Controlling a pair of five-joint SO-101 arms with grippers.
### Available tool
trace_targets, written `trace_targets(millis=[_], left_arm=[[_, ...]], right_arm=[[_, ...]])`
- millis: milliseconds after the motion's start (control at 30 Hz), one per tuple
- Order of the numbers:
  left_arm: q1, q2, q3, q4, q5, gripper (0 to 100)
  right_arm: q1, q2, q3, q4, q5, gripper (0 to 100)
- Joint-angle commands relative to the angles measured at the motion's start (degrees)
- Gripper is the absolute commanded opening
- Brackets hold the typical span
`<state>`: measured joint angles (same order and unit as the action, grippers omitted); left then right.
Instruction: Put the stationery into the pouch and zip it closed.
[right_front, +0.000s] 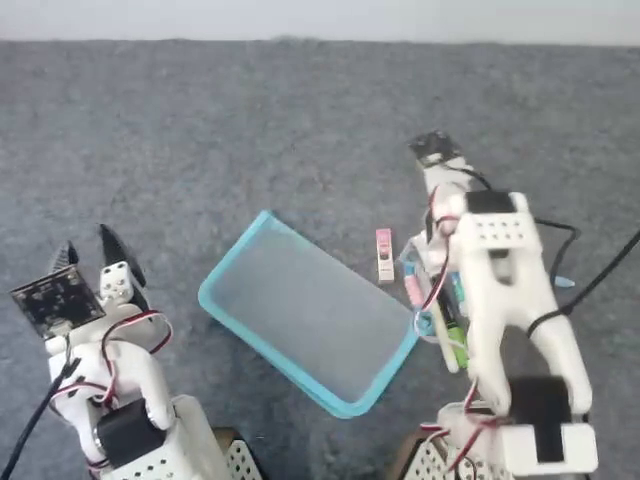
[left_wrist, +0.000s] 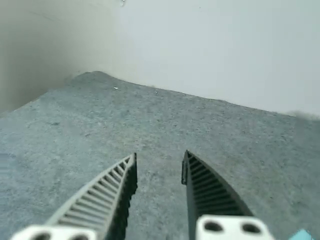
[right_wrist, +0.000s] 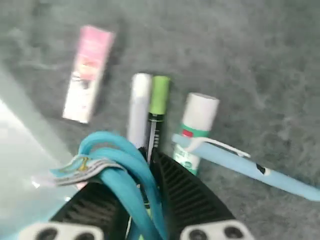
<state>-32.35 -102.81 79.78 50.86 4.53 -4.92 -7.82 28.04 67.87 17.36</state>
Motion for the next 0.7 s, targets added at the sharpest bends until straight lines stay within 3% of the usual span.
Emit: trace_targets(millis=[0,200,467,667], left_arm=[[2.9,-0.5,0.4,-1.8,0.5,14],[2.9,-0.5,0.4,-2.0,0.4,14],[4.7,-0.5,0.7,-1.7,-1.1,14],[9.8,-0.4,3.1,-1.8,-3.5,14]], right_arm=[[2.6,-0.7,-3.2,3.0,0.3,0.6],[3.5,-5.8,1.2,8.1,3.9,0.6],[3.3,-29.5,7.9,6.0,0.5,0.6],[-0.6,-40.7,8.0,17.6,5.0,0.6]])
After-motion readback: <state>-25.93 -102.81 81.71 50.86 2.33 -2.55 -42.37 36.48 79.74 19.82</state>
